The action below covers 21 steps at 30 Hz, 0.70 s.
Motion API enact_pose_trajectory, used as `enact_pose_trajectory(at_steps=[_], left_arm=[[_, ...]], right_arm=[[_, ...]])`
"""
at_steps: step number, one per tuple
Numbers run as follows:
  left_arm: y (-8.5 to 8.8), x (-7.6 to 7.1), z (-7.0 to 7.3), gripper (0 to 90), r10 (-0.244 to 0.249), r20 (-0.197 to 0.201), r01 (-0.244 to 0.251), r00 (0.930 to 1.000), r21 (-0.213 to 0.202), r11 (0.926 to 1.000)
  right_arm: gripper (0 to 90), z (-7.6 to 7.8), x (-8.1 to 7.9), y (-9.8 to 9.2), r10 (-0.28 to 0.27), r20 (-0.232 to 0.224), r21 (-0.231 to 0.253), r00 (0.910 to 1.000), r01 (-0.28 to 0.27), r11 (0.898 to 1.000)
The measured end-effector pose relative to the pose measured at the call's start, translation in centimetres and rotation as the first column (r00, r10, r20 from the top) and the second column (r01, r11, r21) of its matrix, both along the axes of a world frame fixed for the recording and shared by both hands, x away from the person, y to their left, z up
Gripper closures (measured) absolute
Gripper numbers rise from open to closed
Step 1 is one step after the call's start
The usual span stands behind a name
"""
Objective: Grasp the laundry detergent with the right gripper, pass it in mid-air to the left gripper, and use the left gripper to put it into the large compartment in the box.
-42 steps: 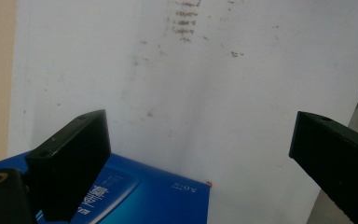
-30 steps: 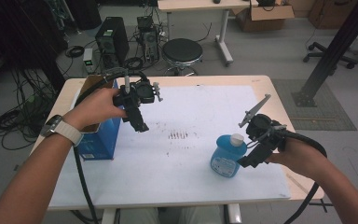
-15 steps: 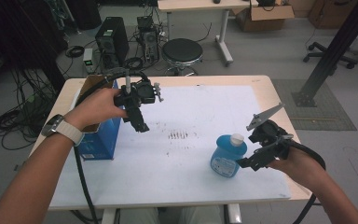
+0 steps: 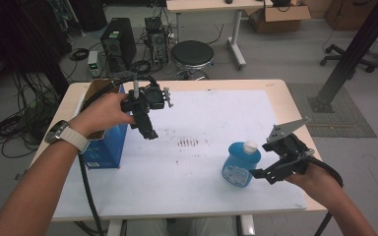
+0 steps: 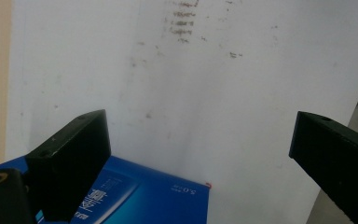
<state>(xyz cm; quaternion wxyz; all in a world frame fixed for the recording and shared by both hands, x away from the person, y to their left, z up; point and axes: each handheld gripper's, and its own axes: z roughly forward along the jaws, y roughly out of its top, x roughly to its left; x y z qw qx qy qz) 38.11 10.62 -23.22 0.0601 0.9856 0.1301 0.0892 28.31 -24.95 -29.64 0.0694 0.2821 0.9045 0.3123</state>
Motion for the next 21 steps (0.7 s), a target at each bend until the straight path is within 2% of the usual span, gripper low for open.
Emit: enact_pose_trajectory(at_steps=[21], left_arm=[[-0.4, 0.1, -0.2, 5.8, -0.006, -0.005, 0.006, 1.0, 0.008, 0.9999]], right_arm=[[6.5, -2.0, -1.0, -1.2, -0.017, 0.094, 0.109, 0.9954, 0.007, 0.994]])
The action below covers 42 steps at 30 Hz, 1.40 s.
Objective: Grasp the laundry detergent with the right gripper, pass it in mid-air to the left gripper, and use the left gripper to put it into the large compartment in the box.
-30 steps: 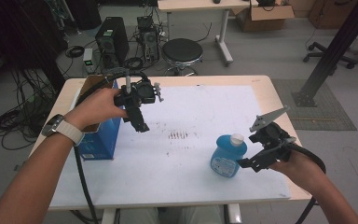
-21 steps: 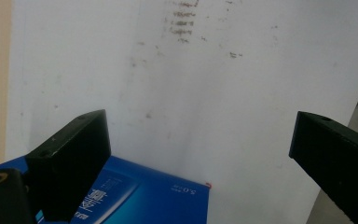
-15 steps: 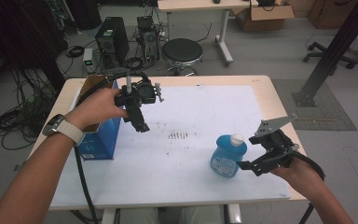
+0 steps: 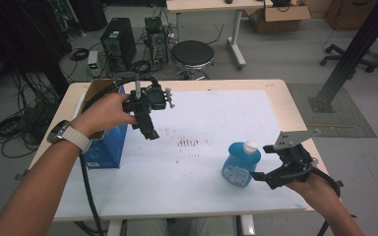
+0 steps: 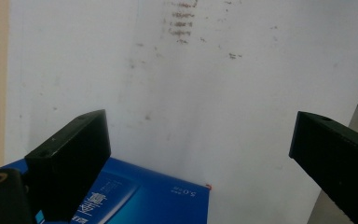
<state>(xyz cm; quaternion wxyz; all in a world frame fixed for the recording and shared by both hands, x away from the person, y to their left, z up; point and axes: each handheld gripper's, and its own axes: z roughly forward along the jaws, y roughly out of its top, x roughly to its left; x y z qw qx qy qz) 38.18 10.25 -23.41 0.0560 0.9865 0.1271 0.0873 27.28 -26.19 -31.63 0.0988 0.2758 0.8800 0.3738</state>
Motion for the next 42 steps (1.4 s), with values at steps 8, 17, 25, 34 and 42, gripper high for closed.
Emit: enact_pose_trajectory(at_steps=[8, 17, 25, 34, 42], left_arm=[[0.2, 0.0, 0.1, 5.8, 0.001, 0.006, -0.001, 1.0, -0.001, 1.0], [0.3, 0.0, 0.1, 5.7, 0.006, 0.008, -0.006, 1.0, -0.003, 1.0], [0.3, 0.0, 0.0, 5.7, 0.006, 0.007, -0.006, 1.0, -0.002, 1.0], [0.3, 0.0, 0.0, 5.7, 0.007, 0.005, -0.007, 1.0, 0.002, 1.0], [0.4, -0.1, -0.1, 5.7, 0.008, 0.005, -0.008, 1.0, -0.001, 1.0]], right_arm=[[6.5, -0.8, -0.3, -0.6, -0.014, 0.035, 0.045, 0.9993, 0.012, 0.999], [6.6, -1.9, -0.6, -1.1, -0.023, 0.048, 0.099, 0.9986, 0.018, 0.995], [6.5, -2.9, -0.8, -1.4, -0.029, 0.056, 0.133, 0.998, 0.021, 0.991], [6.7, -3.5, -1.1, -1.6, -0.036, 0.079, 0.164, 0.9962, 0.022, 0.986], [6.7, -4.0, -1.1, -1.4, -0.036, 0.083, 0.179, 0.9959, 0.021, 0.984]])
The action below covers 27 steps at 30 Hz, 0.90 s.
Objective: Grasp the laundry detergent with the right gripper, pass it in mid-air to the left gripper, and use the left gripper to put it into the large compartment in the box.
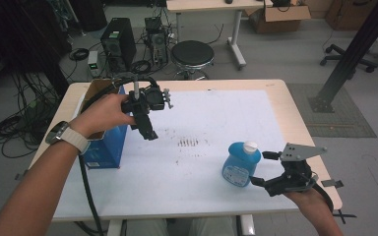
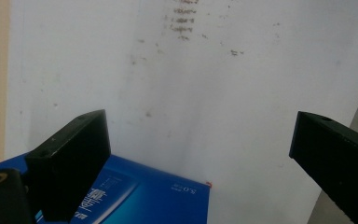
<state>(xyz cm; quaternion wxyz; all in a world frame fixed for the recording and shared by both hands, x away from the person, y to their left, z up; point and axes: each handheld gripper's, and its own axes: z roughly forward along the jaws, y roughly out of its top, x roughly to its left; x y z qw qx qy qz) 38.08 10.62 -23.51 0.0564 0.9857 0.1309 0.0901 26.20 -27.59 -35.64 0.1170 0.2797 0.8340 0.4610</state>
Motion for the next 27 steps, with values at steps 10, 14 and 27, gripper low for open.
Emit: enact_pose_trajectory(at_steps=[10, 14, 27], left_arm=[[0.1, 0.0, 0.0, 5.7, 0.001, 0.001, -0.001, 1.0, 0.001, 1.0], [0.0, 0.0, 0.0, 5.7, 0.0, -0.001, 0.0, 1.0, 0.005, 1.0], [-0.3, 0.0, -0.1, 5.7, -0.003, -0.002, 0.003, 1.0, 0.006, 1.0]], right_arm=[[6.8, -0.5, -0.2, -0.3, -0.009, 0.003, 0.013, 1.0, 0.009, 1.0], [6.9, -0.9, -0.2, -0.2, -0.011, 0.002, 0.016, 0.9999, 0.011, 1.0], [7.2, -2.1, 0.2, 0.4, -0.012, 0.007, 0.034, 0.9999, 0.012, 0.999]])
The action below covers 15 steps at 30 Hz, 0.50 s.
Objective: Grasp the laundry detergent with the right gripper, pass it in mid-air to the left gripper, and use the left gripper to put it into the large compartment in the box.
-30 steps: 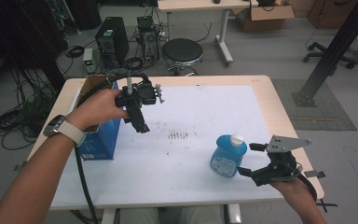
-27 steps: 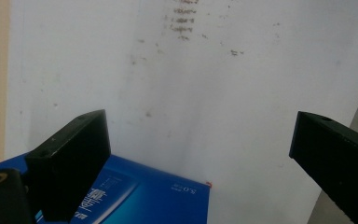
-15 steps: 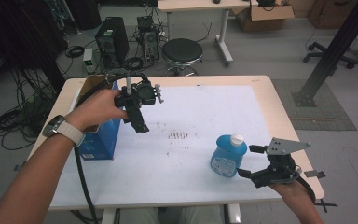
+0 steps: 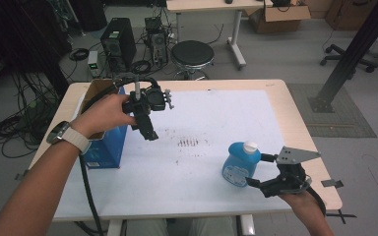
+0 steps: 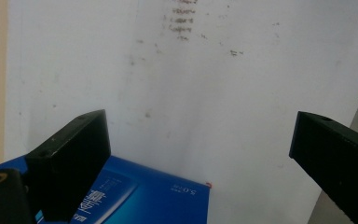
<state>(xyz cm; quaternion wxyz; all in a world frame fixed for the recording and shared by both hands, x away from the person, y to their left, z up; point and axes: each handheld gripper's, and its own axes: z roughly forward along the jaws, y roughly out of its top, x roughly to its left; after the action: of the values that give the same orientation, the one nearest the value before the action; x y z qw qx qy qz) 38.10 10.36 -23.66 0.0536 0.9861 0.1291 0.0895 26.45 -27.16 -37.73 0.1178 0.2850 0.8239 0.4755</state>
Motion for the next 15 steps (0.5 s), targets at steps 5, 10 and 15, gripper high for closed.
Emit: enact_pose_trajectory(at_steps=[5, 10, 15], left_arm=[[0.0, 0.0, 0.0, 5.7, 0.002, -0.002, -0.002, 1.0, 0.003, 1.0], [0.1, 0.0, 0.0, 5.7, 0.004, -0.001, -0.004, 1.0, 0.002, 1.0], [0.2, 0.0, 0.0, 5.7, 0.006, -0.003, -0.006, 1.0, 0.004, 1.0]], right_arm=[[7.4, -0.5, 0.4, 0.5, 0.005, 0.002, 0.003, 1.0, -0.005, 1.0], [7.4, -0.9, 0.8, 0.9, 0.007, 0.0, 0.006, 1.0, -0.007, 1.0], [7.4, -1.2, 1.1, 1.3, 0.011, 0.001, 0.01, 0.9999, -0.011, 1.0]])
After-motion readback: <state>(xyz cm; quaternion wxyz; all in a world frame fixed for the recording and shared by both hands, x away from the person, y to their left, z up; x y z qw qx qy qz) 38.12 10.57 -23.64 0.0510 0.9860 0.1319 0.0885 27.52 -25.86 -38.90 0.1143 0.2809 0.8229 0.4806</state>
